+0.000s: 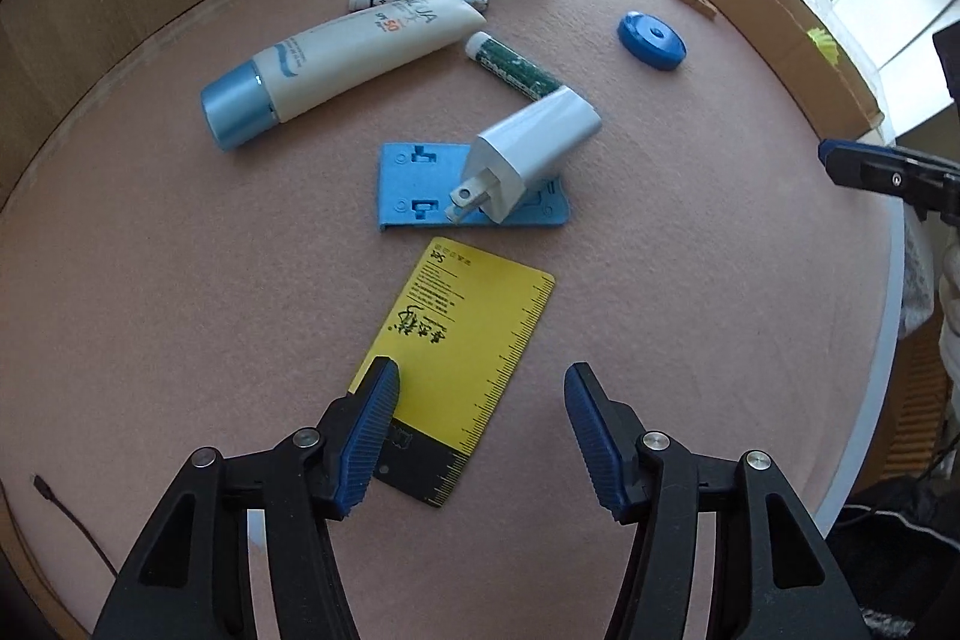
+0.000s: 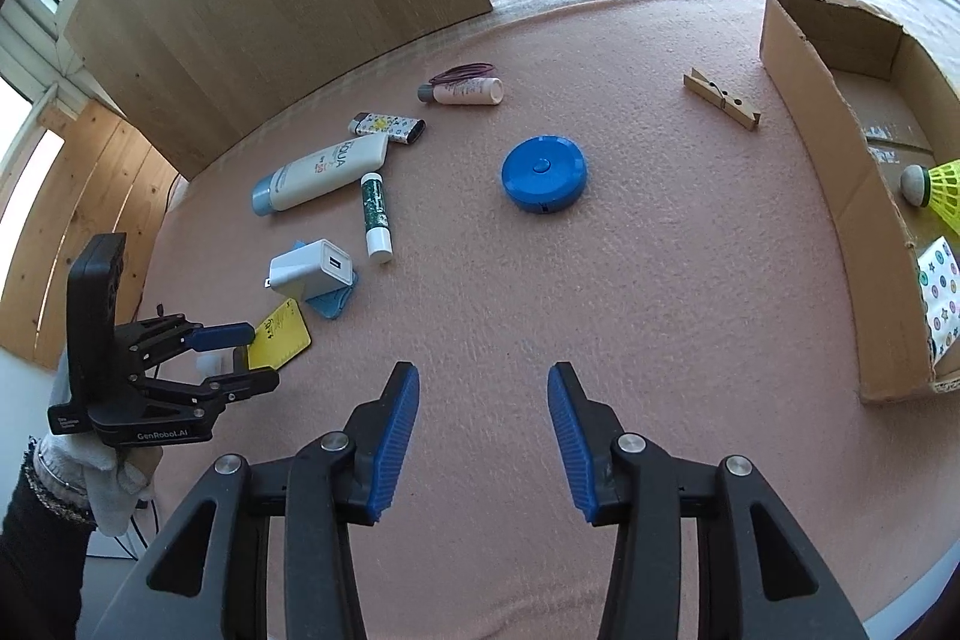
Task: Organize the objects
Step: 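Move the left tool to the yellow ruler card, then grasp the yellow ruler card with the left gripper and lift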
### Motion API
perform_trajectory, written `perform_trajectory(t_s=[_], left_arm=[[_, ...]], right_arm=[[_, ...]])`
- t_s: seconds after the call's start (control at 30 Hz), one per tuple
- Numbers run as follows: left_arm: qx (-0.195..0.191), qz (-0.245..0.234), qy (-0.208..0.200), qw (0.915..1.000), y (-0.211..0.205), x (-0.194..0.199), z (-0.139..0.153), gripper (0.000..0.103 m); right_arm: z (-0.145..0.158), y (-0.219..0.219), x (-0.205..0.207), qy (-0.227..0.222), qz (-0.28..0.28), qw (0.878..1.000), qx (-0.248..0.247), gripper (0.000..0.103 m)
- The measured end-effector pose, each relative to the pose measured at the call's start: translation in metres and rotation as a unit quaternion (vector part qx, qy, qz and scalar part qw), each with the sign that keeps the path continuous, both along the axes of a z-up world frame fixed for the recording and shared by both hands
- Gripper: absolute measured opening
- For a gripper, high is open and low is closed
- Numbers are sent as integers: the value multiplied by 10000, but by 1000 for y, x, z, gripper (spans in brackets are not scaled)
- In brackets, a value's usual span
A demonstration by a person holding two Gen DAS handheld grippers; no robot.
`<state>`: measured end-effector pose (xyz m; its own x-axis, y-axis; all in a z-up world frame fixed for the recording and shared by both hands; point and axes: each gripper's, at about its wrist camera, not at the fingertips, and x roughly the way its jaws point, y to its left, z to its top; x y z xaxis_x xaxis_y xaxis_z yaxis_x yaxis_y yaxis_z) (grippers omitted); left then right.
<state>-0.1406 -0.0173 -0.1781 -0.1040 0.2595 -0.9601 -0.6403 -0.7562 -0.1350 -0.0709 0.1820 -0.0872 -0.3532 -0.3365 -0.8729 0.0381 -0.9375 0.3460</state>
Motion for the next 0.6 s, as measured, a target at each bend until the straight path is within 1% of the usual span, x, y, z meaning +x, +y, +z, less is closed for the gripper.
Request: perform_trajectory(t_s=[0.07, 0.13, 0.17, 0.2, 0.27, 0.37, 0.47, 0.53, 0.57, 0.6], left_arm=[[-292, -148, 196, 9993, 5, 4, 0, 61], [-480, -11, 338, 9983, 6, -3, 2, 63], [-449, 78, 325, 9984, 4, -7, 3, 66], [-334, 135, 285, 9989, 3, -11, 6, 67], [-149, 112, 78, 9998, 3, -16, 6, 69], [-158, 30, -167, 9997, 8, -16, -1, 69], [-352, -138, -56, 9993, 17, -6, -1, 70], [-342, -149, -102, 9993, 21, -1, 0, 68], [-370, -117, -81, 9992, 23, 2, 2, 65], [-419, -95, -32, 9991, 25, 5, 3, 57]], right_arm=[[0, 3, 3, -3, -3, 10000, 4, 41], [0, 5, 5, 4, 34, 10000, 19, 41], [1, 6, 7, 11, 48, 10000, 16, 41], [1, 8, 8, 17, 51, 10000, 13, 41], [3, 11, 11, 29, 61, 10000, -11, 41], [7, 17, 15, 71, 48, 10000, -21, 41], [12, 25, 19, 115, 19, 9999, -29, 41], [12, 30, 21, 111, -4, 9999, -23, 41], [12, 33, 21, 100, -14, 9999, -22, 41], [11, 36, 22, 87, -26, 10000, -18, 41]])
